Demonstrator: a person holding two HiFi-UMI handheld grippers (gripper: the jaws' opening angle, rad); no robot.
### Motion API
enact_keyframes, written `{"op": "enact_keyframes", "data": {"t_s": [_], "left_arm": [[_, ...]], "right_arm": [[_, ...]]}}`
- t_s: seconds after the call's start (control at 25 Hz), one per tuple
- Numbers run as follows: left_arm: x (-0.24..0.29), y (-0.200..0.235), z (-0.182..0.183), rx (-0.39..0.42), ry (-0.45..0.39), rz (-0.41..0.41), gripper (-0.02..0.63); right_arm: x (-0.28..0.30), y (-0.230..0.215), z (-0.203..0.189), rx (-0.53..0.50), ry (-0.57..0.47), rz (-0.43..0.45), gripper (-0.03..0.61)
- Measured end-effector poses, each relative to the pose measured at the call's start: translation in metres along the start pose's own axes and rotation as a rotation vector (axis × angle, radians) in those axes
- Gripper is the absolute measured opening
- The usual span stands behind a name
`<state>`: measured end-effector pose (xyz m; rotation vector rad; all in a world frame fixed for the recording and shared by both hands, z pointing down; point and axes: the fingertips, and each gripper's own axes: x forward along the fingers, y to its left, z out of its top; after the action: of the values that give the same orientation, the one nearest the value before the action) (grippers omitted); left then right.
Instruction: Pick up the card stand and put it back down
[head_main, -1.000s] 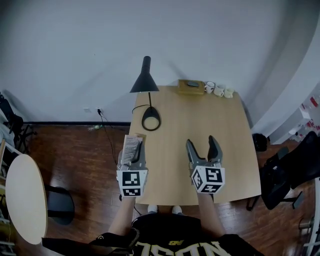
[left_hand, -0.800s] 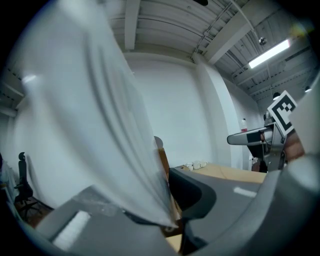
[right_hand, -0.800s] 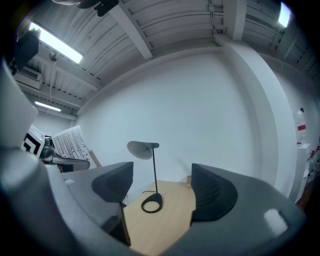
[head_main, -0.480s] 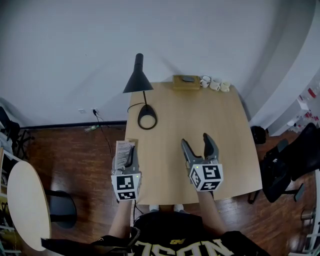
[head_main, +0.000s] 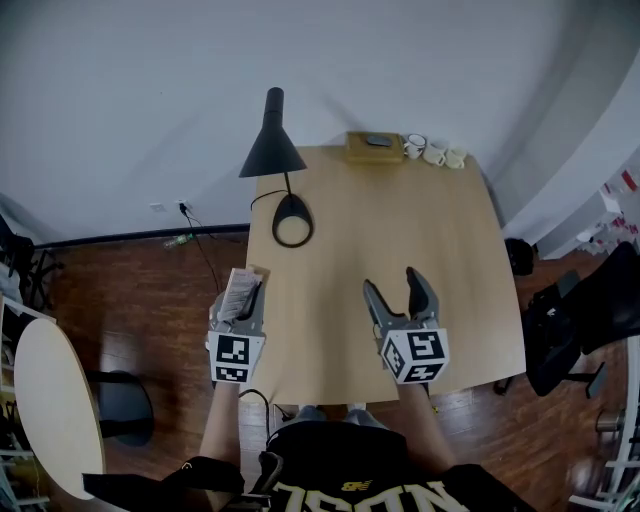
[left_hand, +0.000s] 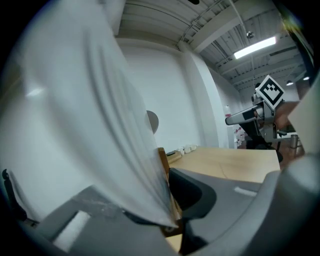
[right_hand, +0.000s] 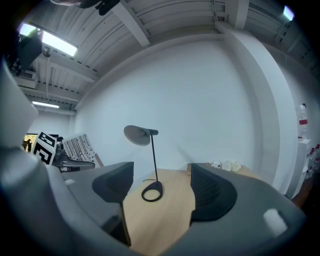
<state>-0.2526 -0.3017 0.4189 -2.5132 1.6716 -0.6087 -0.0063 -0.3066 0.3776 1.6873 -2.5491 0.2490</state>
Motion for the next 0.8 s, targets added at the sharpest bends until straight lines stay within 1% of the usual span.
{"op": "enact_keyframes", "data": {"t_s": [0.08,0.2,0.32,0.48,0.6,0.72,0.8], "left_arm": [[0.012,0.005,-0.015,0.004,0.031,-0.054,0.057],[0.033,0.009,-0.042,-0.015,0.081,-0.146,0.057],[0.051,0.015,-0.064,-0.015,0.117,-0.206,0.057],[0.077,0.014,-0.097,0.033,0.158,-0.293,0.057],[0.097,0.0,-0.117,0.06,0.171,-0.381,0.057],[0.127,-0.027,-0.129,0.076,0.16,-0.487,0.056],[0.151,-0.044,-0.136,0.088,0.168,-0.55,0.055]], "right_arm": [[0.004,-0.001,-0.013,0.002,0.033,-0.004,0.356],[0.01,-0.001,-0.036,-0.005,0.093,-0.007,0.356],[0.015,0.002,-0.055,0.017,0.131,-0.01,0.356],[0.021,0.008,-0.085,0.027,0.174,-0.012,0.355],[0.022,0.009,-0.11,0.051,0.205,-0.023,0.356],[0.021,0.005,-0.133,0.073,0.227,-0.049,0.356],[0.02,0.0,-0.146,0.081,0.237,-0.066,0.356]]}}
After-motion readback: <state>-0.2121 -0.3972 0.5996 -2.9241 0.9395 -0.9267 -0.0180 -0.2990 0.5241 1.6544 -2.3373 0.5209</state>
